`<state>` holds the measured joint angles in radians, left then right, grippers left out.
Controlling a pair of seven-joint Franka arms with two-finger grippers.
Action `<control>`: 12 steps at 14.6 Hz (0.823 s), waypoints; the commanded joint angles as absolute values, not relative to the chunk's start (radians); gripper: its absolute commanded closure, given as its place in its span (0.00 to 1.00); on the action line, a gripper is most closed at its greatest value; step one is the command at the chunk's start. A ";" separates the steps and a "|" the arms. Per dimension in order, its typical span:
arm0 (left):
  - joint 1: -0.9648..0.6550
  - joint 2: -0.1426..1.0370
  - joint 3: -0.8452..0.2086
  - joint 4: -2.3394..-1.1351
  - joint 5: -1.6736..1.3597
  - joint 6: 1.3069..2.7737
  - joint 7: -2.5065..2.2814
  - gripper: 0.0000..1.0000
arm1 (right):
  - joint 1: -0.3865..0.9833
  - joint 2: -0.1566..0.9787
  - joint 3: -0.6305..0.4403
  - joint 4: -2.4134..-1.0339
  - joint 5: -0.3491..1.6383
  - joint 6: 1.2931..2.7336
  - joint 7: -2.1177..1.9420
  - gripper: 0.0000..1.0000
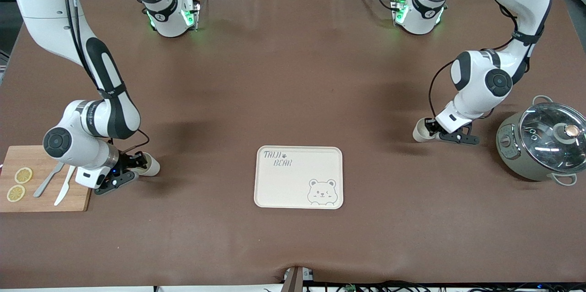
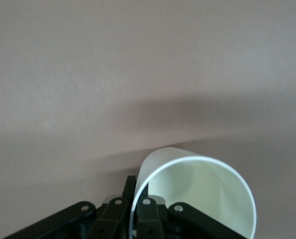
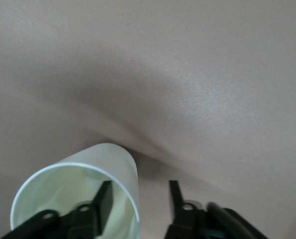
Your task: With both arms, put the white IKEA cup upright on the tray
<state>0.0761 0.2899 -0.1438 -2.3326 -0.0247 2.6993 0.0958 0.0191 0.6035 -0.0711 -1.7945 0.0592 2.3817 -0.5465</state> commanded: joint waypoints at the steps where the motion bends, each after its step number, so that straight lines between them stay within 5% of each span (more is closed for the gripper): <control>1: 0.037 0.290 -0.155 -2.240 -0.018 2.610 -0.001 1.00 | 0.018 0.597 -0.067 -1.809 0.084 2.396 -0.569 0.72; 6: -0.102 0.374 -0.155 -1.930 -0.020 2.334 -0.283 1.00 | 0.021 0.597 -0.067 -1.809 0.084 2.396 -0.568 1.00; 12: -0.271 0.520 -0.155 -1.720 -0.017 2.301 -0.550 1.00 | 0.018 0.597 -0.067 -1.804 0.098 2.385 -0.558 1.00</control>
